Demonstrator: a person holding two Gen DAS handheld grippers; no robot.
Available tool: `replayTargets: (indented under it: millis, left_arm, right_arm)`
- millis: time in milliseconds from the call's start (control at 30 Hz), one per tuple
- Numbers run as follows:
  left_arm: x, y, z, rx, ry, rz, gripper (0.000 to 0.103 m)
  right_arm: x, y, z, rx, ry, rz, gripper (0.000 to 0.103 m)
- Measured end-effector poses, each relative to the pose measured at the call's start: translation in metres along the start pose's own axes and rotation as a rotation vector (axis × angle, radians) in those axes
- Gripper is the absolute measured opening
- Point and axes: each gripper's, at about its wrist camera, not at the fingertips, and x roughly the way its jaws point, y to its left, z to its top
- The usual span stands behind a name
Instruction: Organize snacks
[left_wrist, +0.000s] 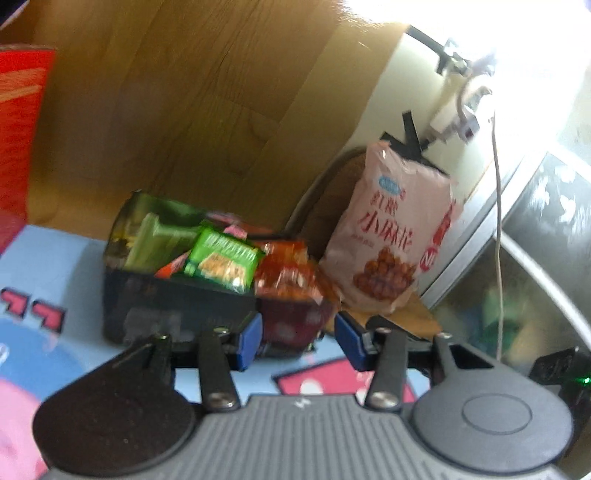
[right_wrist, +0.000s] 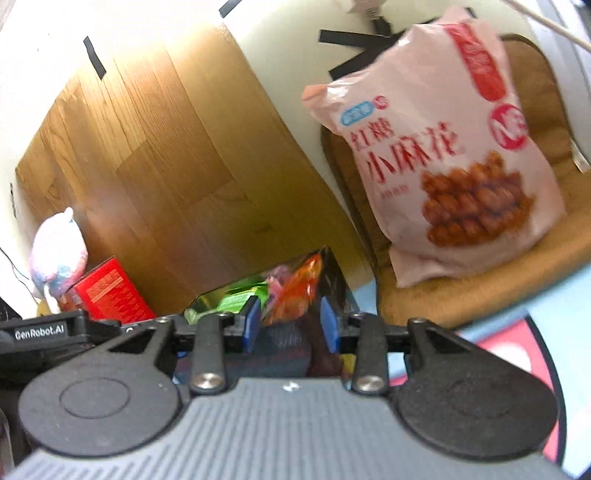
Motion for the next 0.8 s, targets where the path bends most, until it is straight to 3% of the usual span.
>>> replayTargets:
  millis: [300, 433, 567, 800]
  left_arm:
    - [-0.035, -0.009, -0.077, 0.081, 0.042, 0.246, 0.051]
    - [-0.046, -0.003, -0.097, 0.058, 0.049, 0.306, 0.051]
    - [-0.053, -0.008, -0.110, 0.091, 0.042, 0.374, 0.052]
    - [-0.058, -0.016, -0.121, 0.130, 0.019, 0.438, 0.056]
  right_arm:
    - [-0.043, 0.007, -0.072, -0.035, 0.084, -0.038, 0.041]
    - [-0.053, 0.016, -0.090, -0.062, 0.116, -0.030, 0.041]
    - [-0.062, 0.025, -0.099, -0.096, 0.109, -0.023, 0.048]
    - [-0.076, 0.030, -0.109, -0.119, 0.079, 0.001, 0.048]
